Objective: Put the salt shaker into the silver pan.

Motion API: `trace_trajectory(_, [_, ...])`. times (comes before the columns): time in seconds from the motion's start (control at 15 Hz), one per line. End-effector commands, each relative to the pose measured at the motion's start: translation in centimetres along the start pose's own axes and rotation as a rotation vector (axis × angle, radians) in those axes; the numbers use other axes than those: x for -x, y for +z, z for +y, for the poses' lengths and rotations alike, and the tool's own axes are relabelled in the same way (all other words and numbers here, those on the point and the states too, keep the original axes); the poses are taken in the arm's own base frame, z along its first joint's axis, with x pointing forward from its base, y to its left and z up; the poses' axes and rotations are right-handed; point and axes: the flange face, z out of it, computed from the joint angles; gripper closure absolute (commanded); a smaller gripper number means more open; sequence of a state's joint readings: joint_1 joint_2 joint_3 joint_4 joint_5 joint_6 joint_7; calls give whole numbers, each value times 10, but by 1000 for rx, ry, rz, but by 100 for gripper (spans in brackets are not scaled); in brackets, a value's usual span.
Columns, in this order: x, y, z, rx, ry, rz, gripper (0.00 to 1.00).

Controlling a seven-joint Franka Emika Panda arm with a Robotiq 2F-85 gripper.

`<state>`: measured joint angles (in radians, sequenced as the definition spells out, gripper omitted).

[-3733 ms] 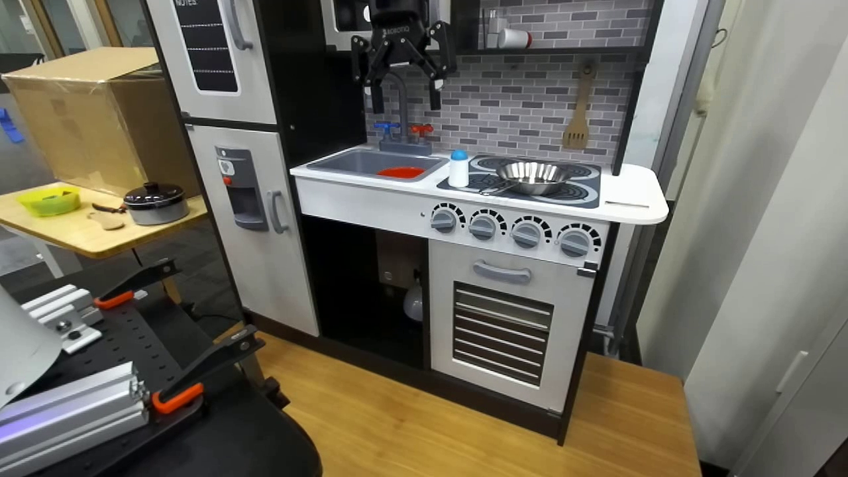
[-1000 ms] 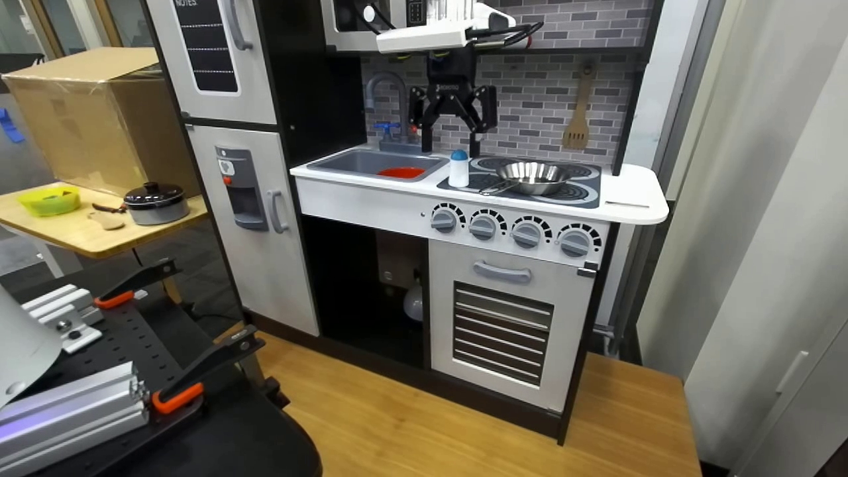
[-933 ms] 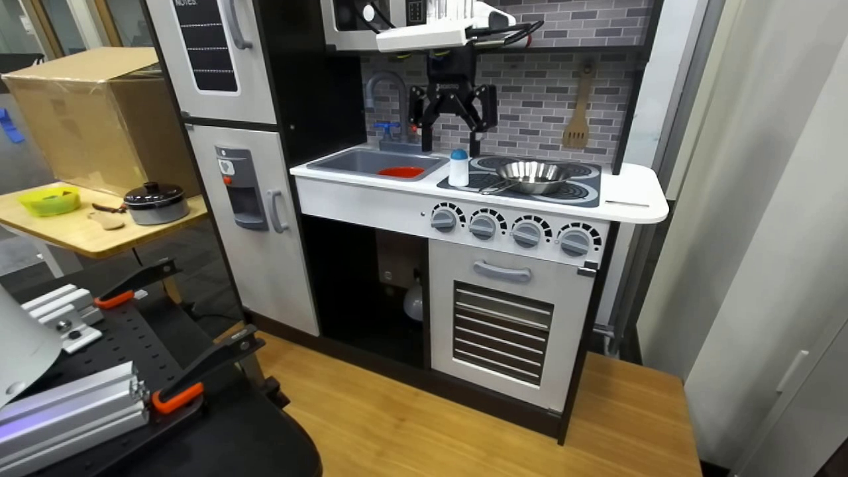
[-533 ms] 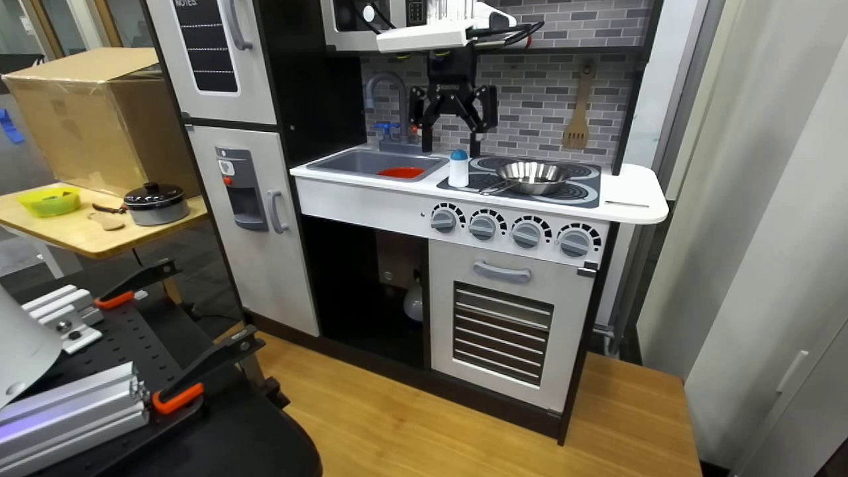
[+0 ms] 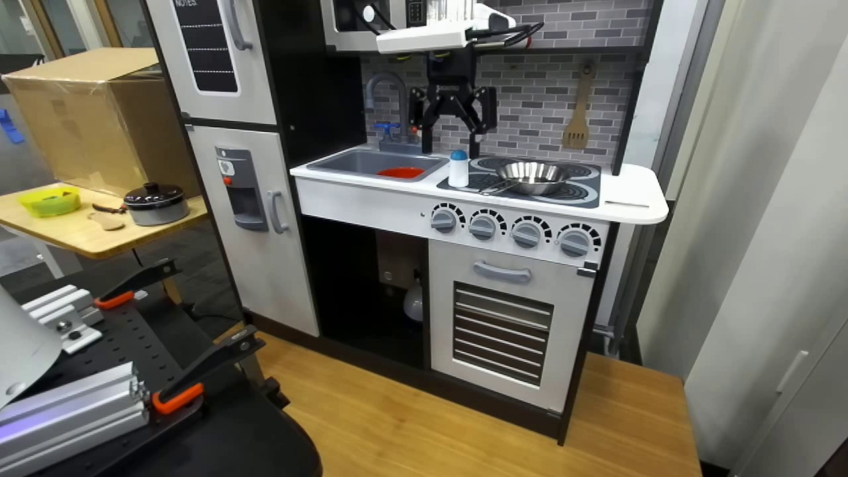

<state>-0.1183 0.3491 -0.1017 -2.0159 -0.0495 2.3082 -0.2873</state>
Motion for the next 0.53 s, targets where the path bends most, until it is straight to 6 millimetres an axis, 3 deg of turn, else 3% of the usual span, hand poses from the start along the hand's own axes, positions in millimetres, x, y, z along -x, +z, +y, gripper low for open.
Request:
trace_trajectory(0.0, [-3,1,0,-16,-3,-7,26])
trace_trajectory(0.47, [-4,1,-1,-16,-10,-8,71])
